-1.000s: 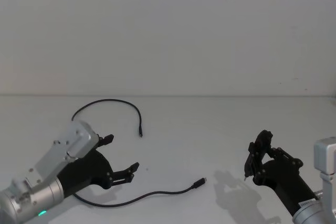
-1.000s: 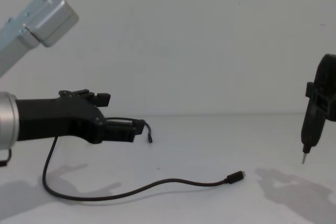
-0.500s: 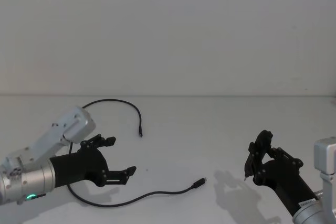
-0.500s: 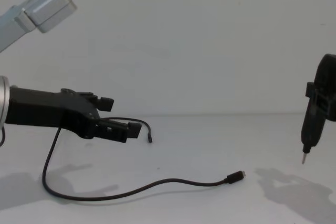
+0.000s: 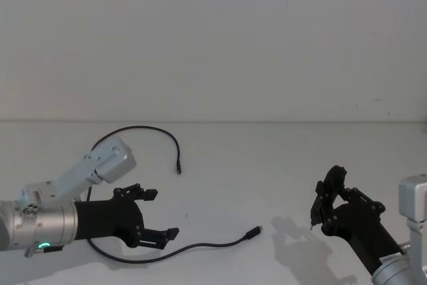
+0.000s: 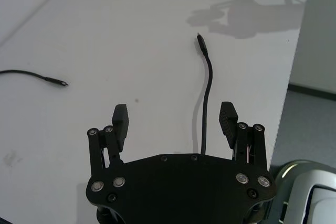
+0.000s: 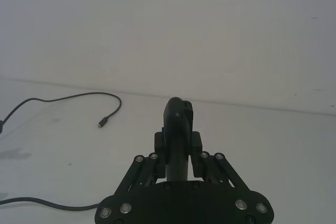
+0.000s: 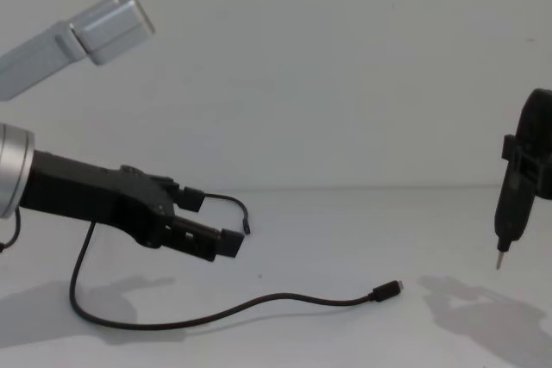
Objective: Pick up the data cable with the one hand.
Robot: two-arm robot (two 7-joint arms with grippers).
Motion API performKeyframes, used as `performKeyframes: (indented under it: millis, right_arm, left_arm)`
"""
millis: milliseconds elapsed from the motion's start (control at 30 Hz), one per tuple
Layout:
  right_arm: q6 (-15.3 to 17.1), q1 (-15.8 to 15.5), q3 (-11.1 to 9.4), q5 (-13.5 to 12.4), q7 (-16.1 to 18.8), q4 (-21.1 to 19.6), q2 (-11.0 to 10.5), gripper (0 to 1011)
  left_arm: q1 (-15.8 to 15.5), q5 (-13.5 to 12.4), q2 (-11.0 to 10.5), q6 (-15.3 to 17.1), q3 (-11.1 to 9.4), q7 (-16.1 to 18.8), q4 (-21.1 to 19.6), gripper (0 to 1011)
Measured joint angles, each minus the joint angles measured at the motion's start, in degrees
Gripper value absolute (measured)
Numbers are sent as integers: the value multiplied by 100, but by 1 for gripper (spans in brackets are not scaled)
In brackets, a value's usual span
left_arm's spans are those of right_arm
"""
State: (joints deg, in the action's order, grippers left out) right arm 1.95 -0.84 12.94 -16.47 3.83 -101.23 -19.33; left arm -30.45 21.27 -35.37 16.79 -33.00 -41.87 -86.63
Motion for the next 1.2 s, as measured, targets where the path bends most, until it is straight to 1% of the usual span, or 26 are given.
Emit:
performKeyframes:
  millis: [300, 633, 967, 1200]
  right_arm:
    - [0, 0, 0, 0, 0, 0, 0, 263]
    - [0, 0, 0, 0, 0, 0, 0, 263]
    - [0, 0, 0, 0, 0, 0, 0, 263]
    - [0, 0, 0, 0, 0, 0, 0, 263]
  left_arm:
    - [-161, -127, 61, 72, -210, -50, 200, 1001]
    - [-317, -256, 206, 44, -438, -38, 443, 1001]
    - [-420, -349, 376, 12, -573, 78, 646, 1001]
    - [-447, -406, 502, 10, -621, 170, 771, 1001]
